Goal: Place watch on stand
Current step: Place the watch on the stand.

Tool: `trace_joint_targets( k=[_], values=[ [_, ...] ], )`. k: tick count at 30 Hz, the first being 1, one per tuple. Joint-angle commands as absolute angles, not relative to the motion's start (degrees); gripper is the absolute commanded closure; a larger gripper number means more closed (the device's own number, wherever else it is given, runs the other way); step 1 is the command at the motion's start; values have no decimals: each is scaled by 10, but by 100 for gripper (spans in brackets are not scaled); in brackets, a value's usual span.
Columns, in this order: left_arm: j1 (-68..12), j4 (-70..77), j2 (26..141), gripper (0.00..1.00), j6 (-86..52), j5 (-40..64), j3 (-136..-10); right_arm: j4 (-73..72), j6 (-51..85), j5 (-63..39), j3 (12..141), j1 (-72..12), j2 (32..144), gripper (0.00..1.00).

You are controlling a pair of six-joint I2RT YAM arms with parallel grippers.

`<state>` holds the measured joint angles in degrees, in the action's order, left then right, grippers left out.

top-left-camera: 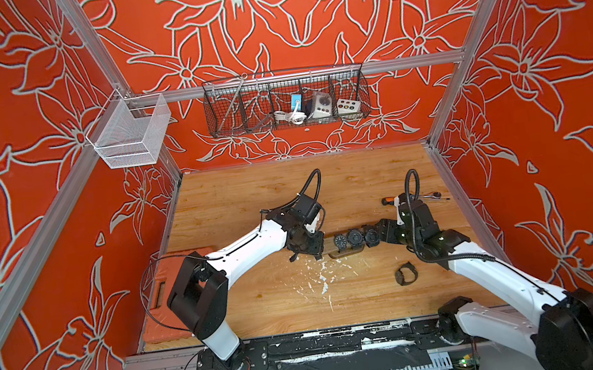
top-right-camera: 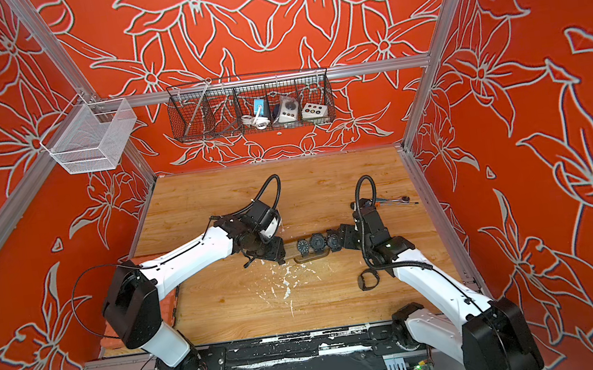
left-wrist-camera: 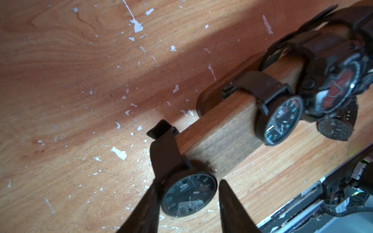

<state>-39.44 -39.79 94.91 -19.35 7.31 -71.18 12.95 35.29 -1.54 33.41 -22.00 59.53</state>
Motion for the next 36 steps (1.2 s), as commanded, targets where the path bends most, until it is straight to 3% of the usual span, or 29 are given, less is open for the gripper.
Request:
trace_joint_targets(
  k=[1,18,24,36],
  values=[
    [-398,-381,933,55,-197,96,-708,128,353,-6,331,-216,596,26],
    [-403,-362,934,52,-202,89,-715,143,359,-10,336,-215,592,24],
    [-407,-360,927,57,-204,86,-714,163,355,-23,348,-184,581,24],
    [-411,-345,927,55,-209,99,-709,157,374,-70,358,-132,609,24]
  ],
)
